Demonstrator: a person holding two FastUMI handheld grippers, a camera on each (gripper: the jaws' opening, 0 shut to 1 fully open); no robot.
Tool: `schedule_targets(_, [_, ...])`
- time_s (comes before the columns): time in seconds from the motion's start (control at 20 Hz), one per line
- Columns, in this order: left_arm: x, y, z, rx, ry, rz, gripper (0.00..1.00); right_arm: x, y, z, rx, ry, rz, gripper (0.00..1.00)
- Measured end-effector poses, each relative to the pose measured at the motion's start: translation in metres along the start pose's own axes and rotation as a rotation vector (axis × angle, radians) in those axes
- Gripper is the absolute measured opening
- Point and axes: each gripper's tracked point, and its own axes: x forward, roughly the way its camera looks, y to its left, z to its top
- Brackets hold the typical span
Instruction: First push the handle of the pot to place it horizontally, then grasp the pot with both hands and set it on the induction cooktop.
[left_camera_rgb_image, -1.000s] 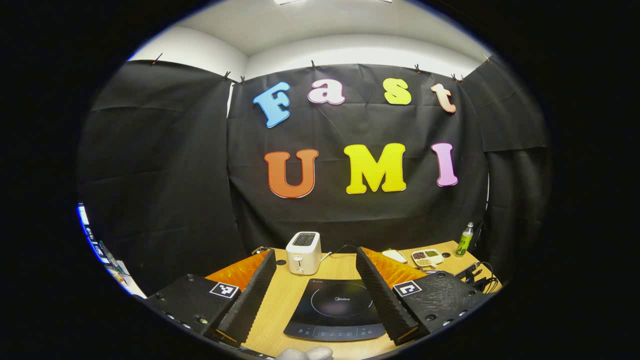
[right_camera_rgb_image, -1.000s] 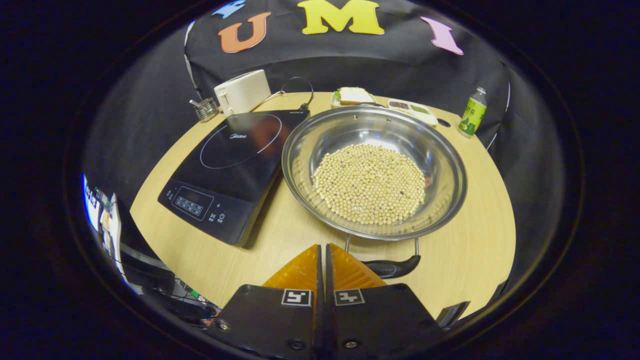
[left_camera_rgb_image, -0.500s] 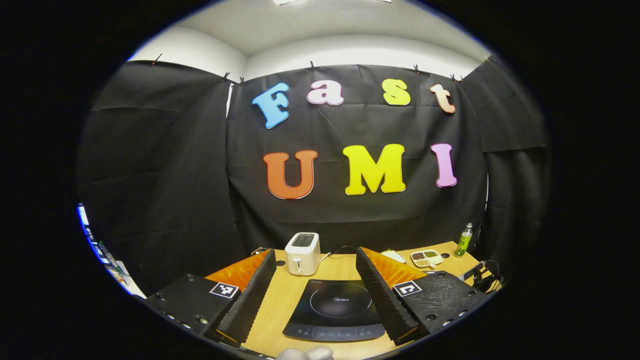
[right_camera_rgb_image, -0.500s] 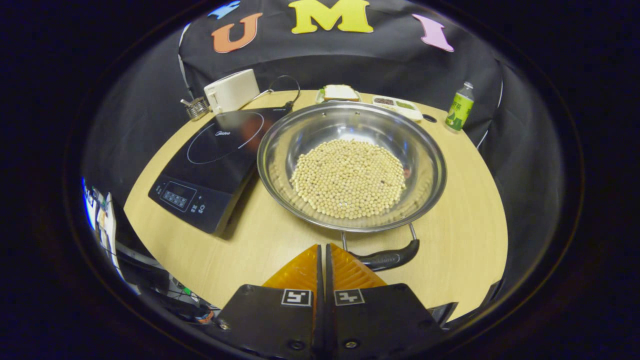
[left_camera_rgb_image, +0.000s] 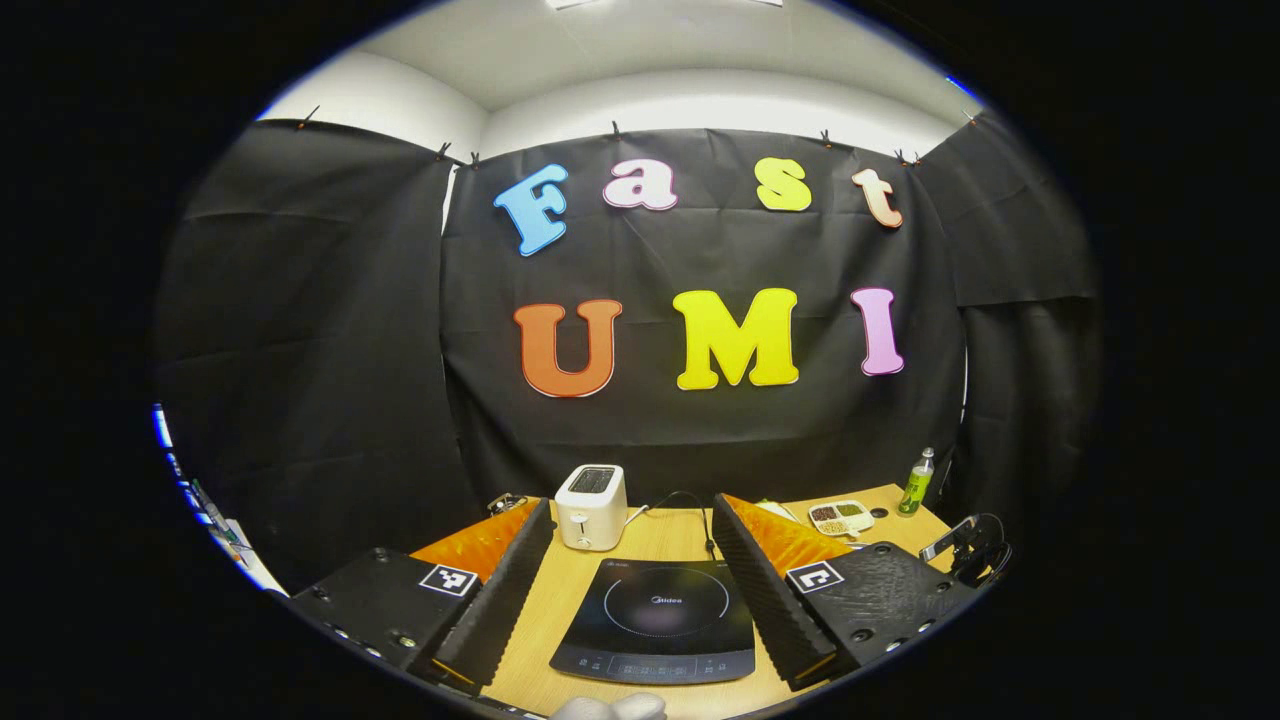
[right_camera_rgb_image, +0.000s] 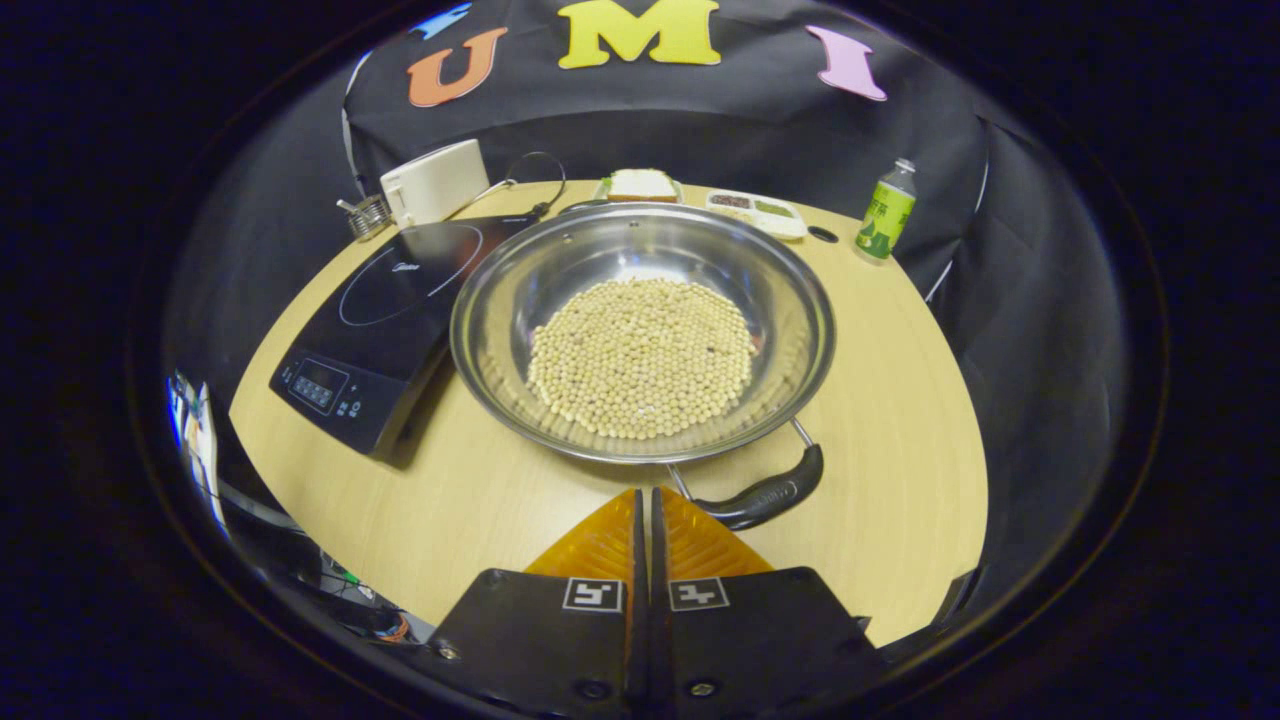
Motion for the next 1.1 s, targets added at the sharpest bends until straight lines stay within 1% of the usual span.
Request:
schedule_targets(0.05, [0.0, -0.001, 0.0, 0.001, 0.001, -0.002, 0.96, 0.0, -0.006, 0.001, 0.002, -0.001, -0.01, 0.0])
schedule_targets(0.1, [0.001, -0.002, 0.0, 0.002, 0.001, -0.001, 0.96, 0.001, -0.012, 0.001, 0.002, -0.002, -0.018, 0.0])
schedule_targets(0.15, [0.002, -0.002, 0.0, 0.003, 0.002, -0.001, 0.96, 0.002, -0.018, 0.002, -0.001, -0.005, -0.029, 0.04])
schedule_targets(0.25, [0.003, -0.003, -0.002, 0.005, 0.007, 0.0, 0.96, 0.005, -0.031, 0.004, -0.007, -0.004, -0.047, 0.04])
schedule_targets(0.45, [0.005, -0.004, -0.003, 0.008, 0.014, 0.005, 0.96, 0.011, -0.054, 0.008, -0.006, 0.003, -0.073, 0.04])
schedule_targets(0.5, [0.006, -0.005, -0.002, 0.009, 0.014, 0.006, 0.96, 0.013, -0.06, 0.01, -0.009, 0.004, -0.081, 0.0])
schedule_targets(0.55, [0.006, -0.005, -0.003, 0.011, 0.015, 0.01, 0.96, 0.015, -0.065, 0.011, -0.014, 0.006, -0.086, 0.0])
schedule_targets(0.6, [0.006, -0.005, -0.003, 0.011, 0.016, 0.012, 0.96, 0.016, -0.07, 0.012, -0.019, 0.008, -0.092, 0.04])
schedule_targets(0.95, [0.009, -0.012, -0.007, 0.018, 0.028, 0.02, 0.96, 0.027, -0.1, 0.026, -0.101, 0.021, -0.115, 0.04])
schedule_targets(1.1, [0.009, -0.016, -0.006, 0.013, 0.032, 0.024, 0.96, 0.033, -0.109, 0.032, -0.121, 0.031, -0.11, 0.04])
